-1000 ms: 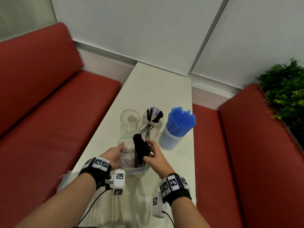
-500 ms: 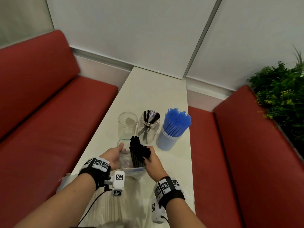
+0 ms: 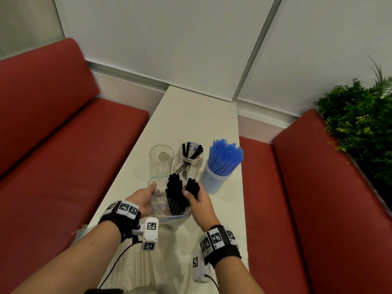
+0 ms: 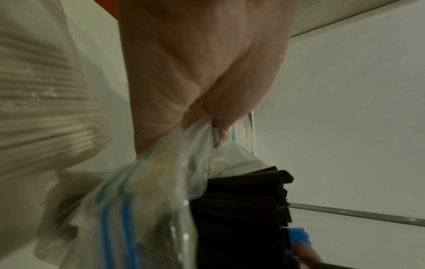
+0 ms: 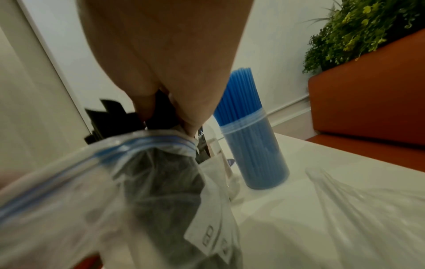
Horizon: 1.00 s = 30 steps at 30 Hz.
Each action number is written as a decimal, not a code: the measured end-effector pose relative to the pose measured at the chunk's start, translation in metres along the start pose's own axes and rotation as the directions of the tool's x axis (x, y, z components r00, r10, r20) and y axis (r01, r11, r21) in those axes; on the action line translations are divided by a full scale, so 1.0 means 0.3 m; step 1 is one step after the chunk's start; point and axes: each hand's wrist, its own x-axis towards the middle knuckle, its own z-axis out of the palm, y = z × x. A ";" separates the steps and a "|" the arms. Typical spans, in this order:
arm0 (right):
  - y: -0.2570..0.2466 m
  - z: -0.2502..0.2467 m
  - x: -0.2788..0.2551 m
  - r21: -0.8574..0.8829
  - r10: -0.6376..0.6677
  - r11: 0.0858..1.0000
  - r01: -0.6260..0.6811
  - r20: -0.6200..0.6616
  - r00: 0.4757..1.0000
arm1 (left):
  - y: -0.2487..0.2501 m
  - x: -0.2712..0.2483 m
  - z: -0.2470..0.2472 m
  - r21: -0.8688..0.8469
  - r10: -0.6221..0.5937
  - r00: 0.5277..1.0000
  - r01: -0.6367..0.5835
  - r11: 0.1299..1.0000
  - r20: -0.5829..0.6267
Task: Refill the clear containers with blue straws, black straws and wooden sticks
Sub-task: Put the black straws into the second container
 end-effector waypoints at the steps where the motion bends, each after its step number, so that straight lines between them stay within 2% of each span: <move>1: -0.020 -0.004 0.008 0.032 -0.013 0.999 0.013 -0.013 1.000 | 0.000 -0.002 0.006 0.002 -0.001 1.000 0.001 1.000 -0.001; 5: -0.078 -0.013 0.033 0.086 -0.073 0.993 0.078 -0.065 0.995 | 0.008 -0.005 0.022 0.035 0.012 1.000 -0.013 0.999 0.006; 10: -0.091 -0.015 0.037 0.020 -0.001 1.000 0.000 0.012 1.000 | 0.016 0.001 0.021 0.049 0.016 1.000 -0.016 0.999 -0.004; 12: -0.147 -0.044 0.058 0.003 -0.011 1.000 0.011 0.026 1.000 | 0.019 0.002 0.020 0.047 0.012 1.000 -0.012 0.999 0.002; 16: -0.386 -0.157 0.140 0.041 -0.181 0.983 0.181 -0.012 0.983 | 0.027 0.004 0.017 0.057 0.007 1.000 -0.007 0.998 -0.004; 19: -0.559 -0.233 0.221 0.054 -0.318 0.944 0.326 -0.115 0.941 | 0.030 0.014 0.016 0.045 0.008 1.000 -0.007 0.999 -0.014; 21: -0.619 -0.246 0.287 0.062 -0.369 0.921 0.385 -0.177 0.912 | 0.029 0.022 0.014 0.034 -0.003 1.000 0.004 0.999 -0.010; 25: -0.571 -0.193 0.425 0.039 -0.336 0.932 0.360 -0.281 0.899 | 0.029 0.031 0.016 0.034 -0.010 1.000 0.009 0.999 0.005; 30: -0.339 -0.108 0.515 0.014 -0.162 0.985 0.170 -0.234 0.959 | 0.032 0.043 0.008 0.073 -0.001 1.000 0.001 0.997 0.002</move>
